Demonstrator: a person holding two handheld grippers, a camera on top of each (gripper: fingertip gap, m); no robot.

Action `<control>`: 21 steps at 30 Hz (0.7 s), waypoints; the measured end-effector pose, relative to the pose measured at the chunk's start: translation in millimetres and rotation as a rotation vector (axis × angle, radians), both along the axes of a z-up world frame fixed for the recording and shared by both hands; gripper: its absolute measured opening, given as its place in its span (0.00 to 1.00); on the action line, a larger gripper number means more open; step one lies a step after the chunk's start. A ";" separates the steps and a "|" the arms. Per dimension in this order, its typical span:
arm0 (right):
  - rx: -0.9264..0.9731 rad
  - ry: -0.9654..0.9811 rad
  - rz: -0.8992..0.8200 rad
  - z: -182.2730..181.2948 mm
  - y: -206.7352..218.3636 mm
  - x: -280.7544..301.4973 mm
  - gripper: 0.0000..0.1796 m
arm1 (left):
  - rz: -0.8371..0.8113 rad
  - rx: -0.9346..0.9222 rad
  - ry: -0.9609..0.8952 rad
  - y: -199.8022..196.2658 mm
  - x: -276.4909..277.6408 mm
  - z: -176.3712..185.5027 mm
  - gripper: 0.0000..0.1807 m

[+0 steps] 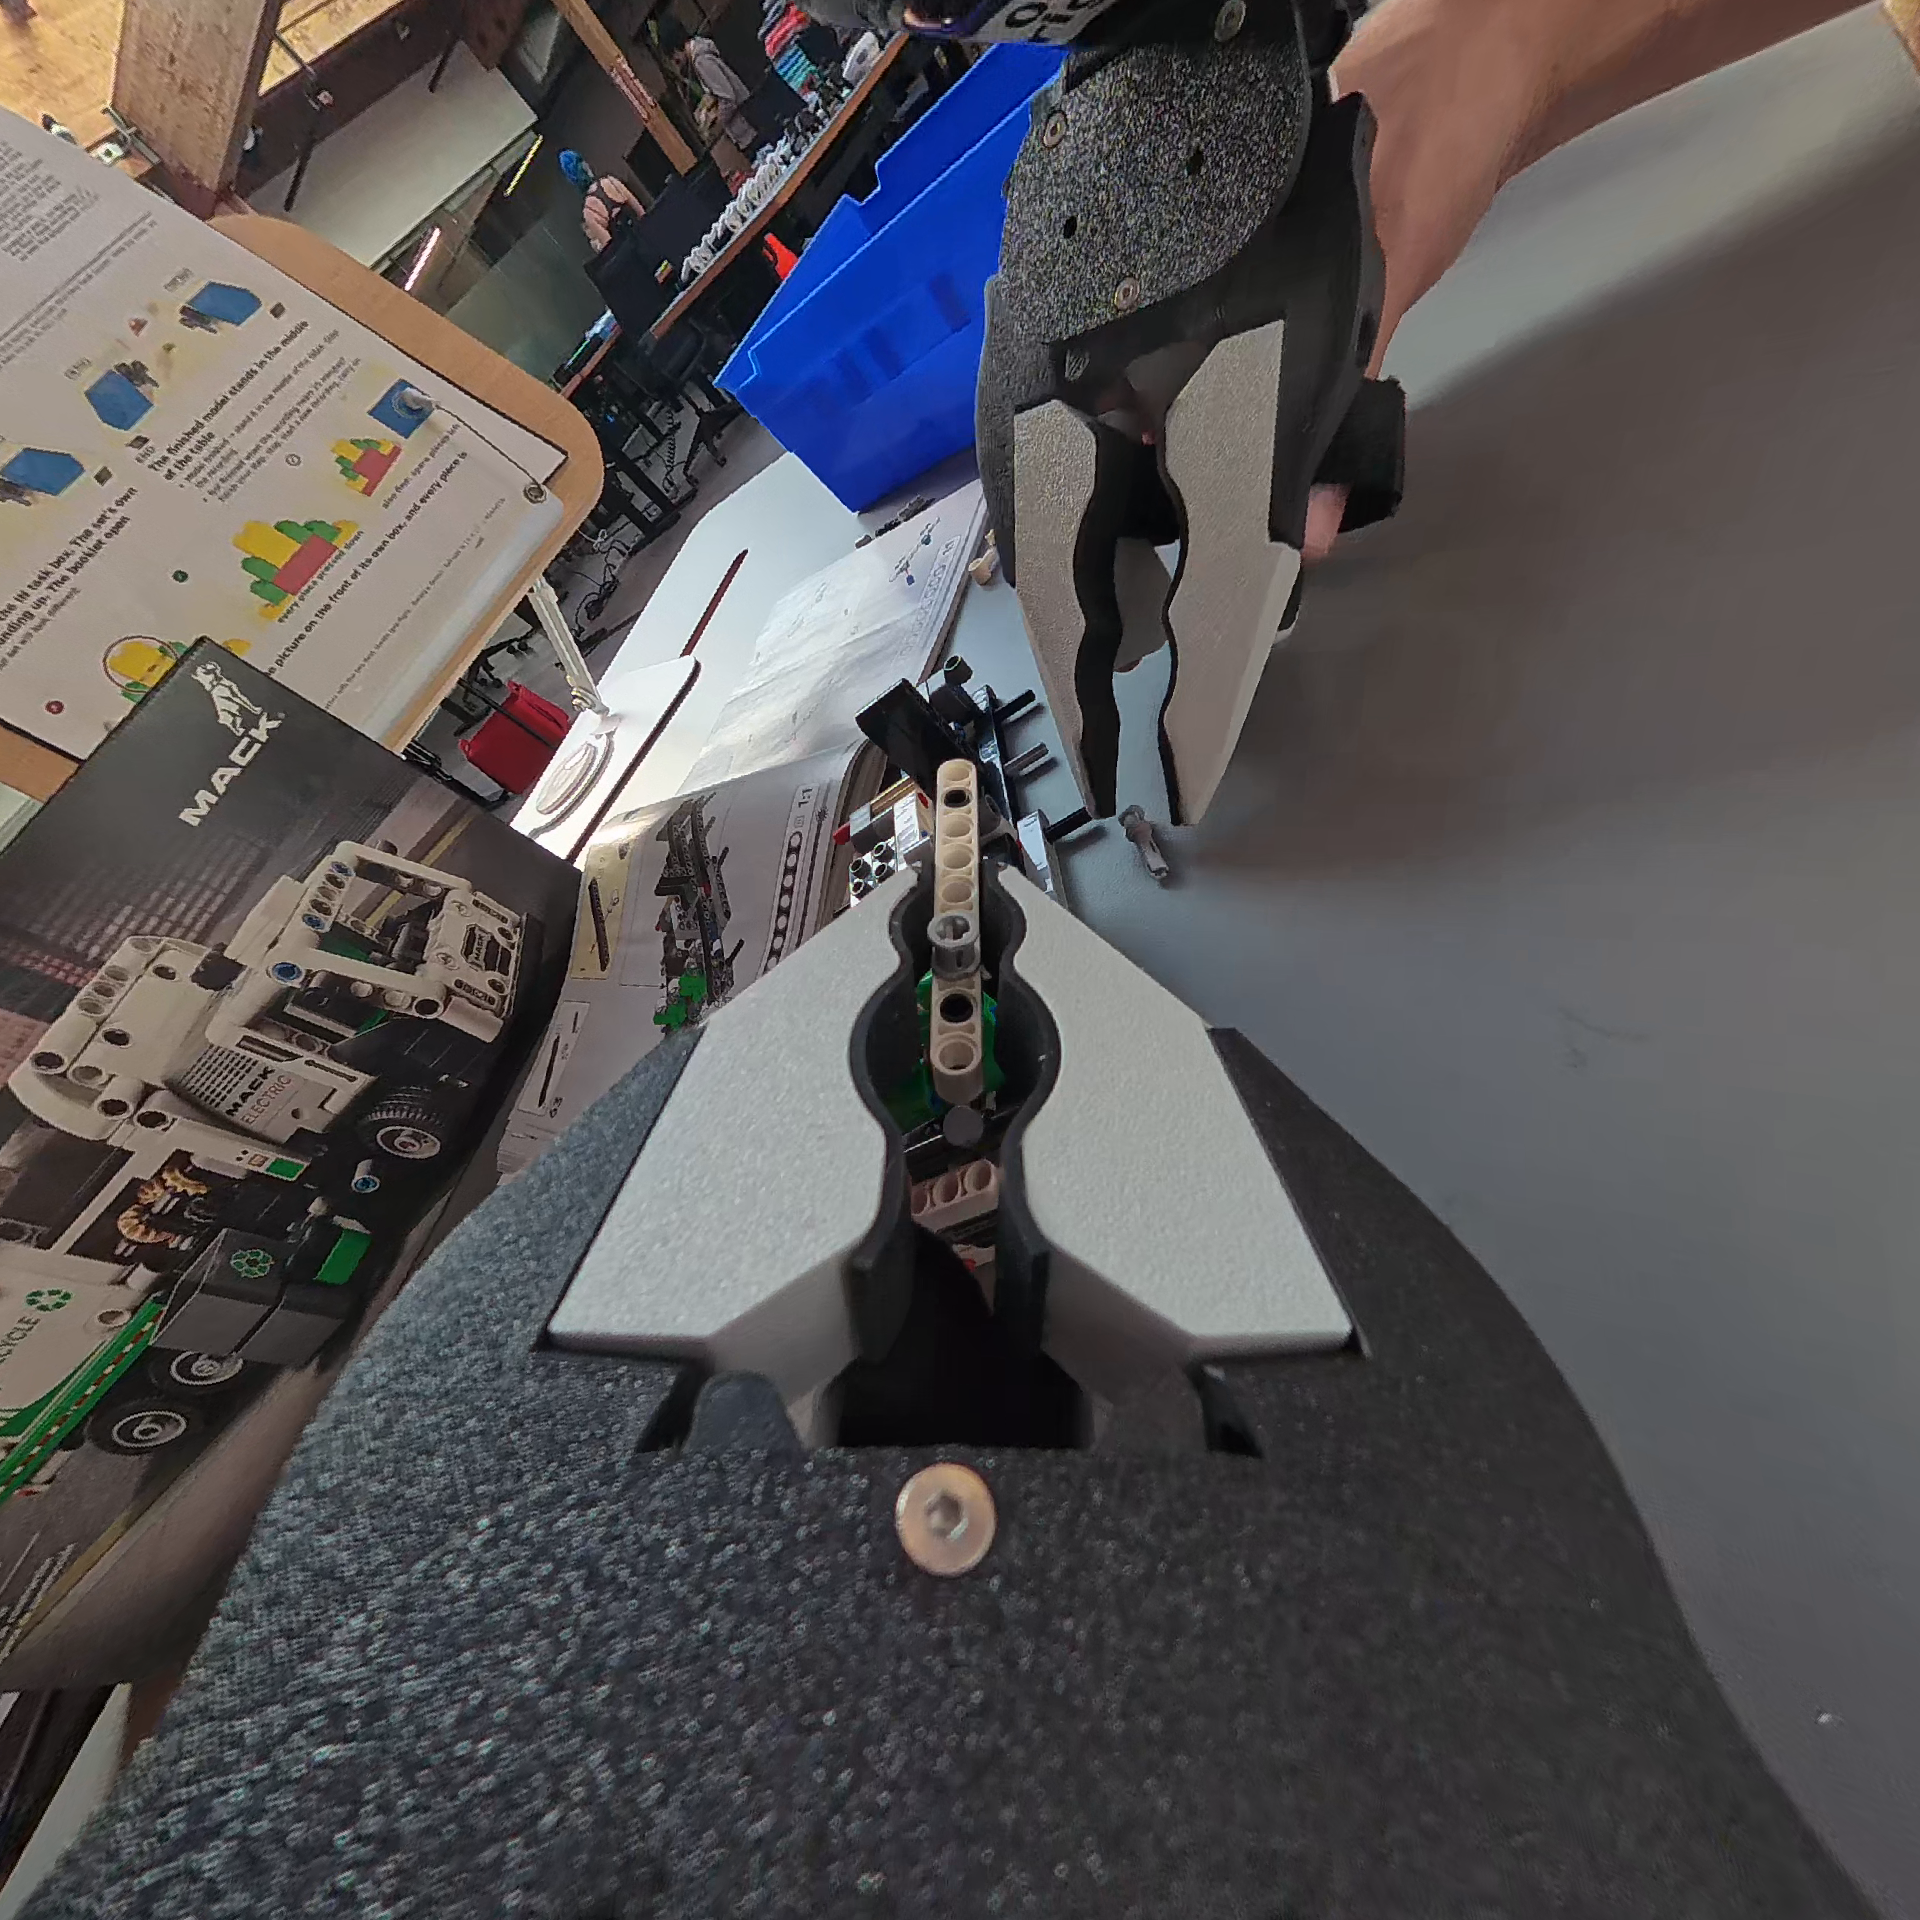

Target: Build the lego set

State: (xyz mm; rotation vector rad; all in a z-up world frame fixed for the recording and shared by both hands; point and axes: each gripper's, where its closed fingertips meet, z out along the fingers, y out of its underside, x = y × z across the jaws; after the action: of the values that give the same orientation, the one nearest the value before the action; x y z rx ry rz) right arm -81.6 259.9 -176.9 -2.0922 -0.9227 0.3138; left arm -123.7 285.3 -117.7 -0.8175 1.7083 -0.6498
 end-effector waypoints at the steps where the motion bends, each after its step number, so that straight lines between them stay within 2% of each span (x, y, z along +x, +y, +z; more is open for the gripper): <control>1: -0.002 -0.002 0.016 0.9 0.8 1.0 0.12 | -0.001 0.002 0.001 -0.3 0.0 0.0 0.02; 5: -0.065 -0.014 0.053 -8.8 2.5 3.4 0.11 | -0.001 0.005 0.004 -0.5 0.1 -1.1 0.02; 16: -0.021 -0.019 0.101 -9.2 0.9 -9.3 0.03 | -0.001 0.011 0.005 -0.5 -0.3 -0.7 0.02; 21: -0.002 -0.039 0.061 -8.9 1.8 -6.7 0.02 | 0.013 0.007 0.016 0.7 0.2 -2.6 0.02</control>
State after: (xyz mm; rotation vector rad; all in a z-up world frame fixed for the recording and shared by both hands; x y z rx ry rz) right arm -88.3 261.7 -185.8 -2.0816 -1.0112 0.3071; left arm -123.5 285.9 -120.3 -0.8305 1.7174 -0.6299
